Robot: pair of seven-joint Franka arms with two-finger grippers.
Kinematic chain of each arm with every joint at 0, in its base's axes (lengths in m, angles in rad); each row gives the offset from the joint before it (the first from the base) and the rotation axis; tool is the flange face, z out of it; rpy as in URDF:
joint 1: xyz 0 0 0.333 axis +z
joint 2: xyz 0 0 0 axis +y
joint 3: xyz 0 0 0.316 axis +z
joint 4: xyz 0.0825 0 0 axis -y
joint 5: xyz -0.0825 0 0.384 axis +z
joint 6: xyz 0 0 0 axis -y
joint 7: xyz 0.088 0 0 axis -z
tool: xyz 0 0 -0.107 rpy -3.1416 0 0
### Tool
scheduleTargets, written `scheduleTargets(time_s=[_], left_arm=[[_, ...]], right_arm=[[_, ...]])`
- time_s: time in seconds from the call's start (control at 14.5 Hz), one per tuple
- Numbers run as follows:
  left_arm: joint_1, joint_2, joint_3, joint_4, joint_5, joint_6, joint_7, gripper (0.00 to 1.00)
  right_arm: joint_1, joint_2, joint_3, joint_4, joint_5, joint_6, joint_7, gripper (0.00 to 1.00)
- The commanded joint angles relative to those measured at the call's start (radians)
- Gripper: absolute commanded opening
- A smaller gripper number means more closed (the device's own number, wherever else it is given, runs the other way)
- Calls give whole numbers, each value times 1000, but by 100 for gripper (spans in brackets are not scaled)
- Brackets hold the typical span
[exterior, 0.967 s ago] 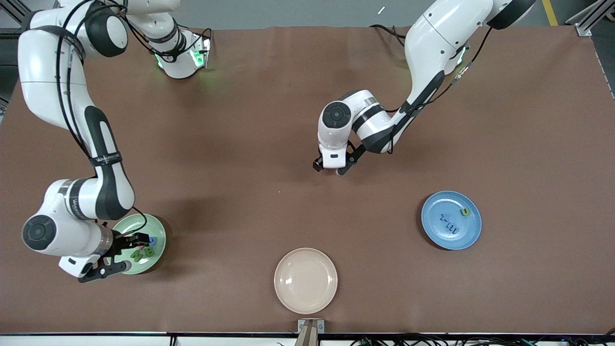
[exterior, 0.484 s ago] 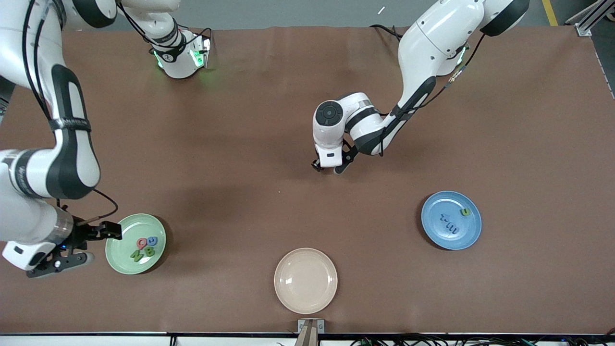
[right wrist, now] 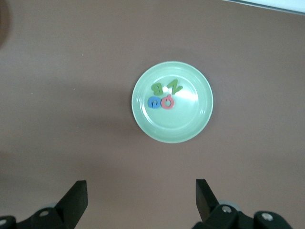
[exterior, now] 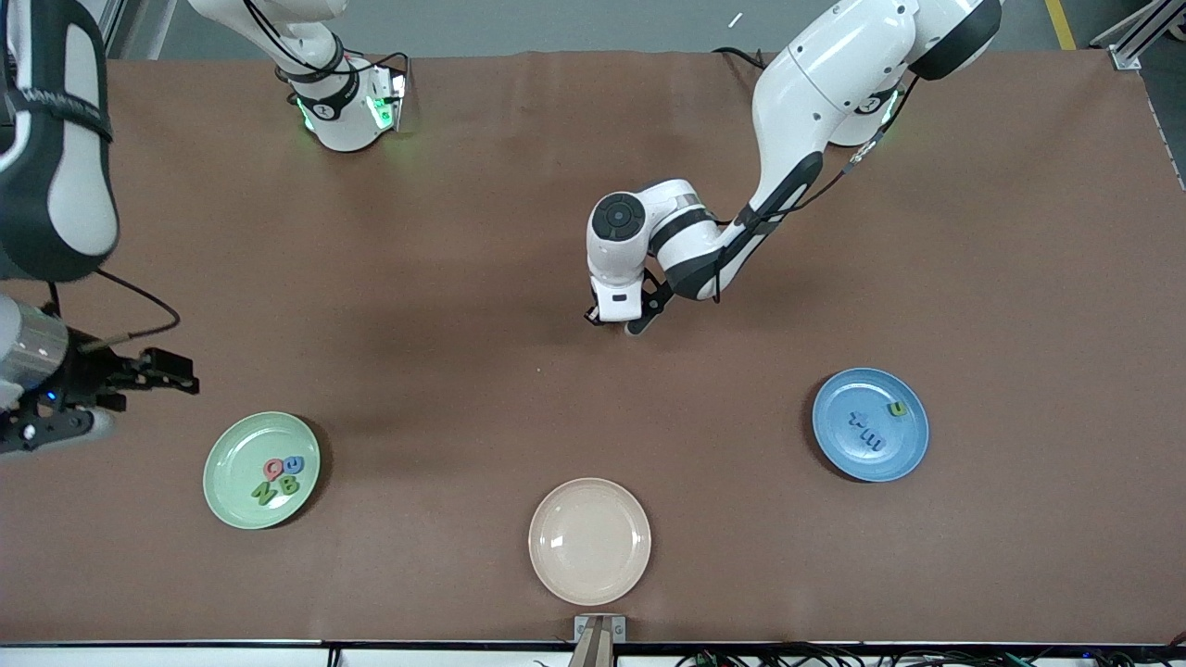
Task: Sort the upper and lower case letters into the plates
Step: 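Carry the green q onto the blue plate and open the left gripper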
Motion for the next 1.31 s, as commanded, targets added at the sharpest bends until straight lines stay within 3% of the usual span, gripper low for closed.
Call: scheduleTargets(time_s=[0.0,0.28,0.48,0.69,0.9,1.24], left_arm=[[-7,4,11,15,13,-16,-22,5],[4,-19,33,48,22,-60,-11,0],[24,-28,33,140,59,-170,18,0],[129,-57,31,184,63,-220,214,0],[269,-71,33,182,63,-220,478,0],[493,-56,30,171,65,-218,805,0]], right_arm=[[16,-124,-16,-80,19,-61,71,100],[22,-215,-15,-114,2,-104,101,100],[32,-279,-12,-171,-27,-66,102,100],[45,-332,-12,-231,-32,-13,108,100],[45,-405,-10,-356,-32,77,108,100],[36,-386,-13,-209,-32,-67,95,100]])
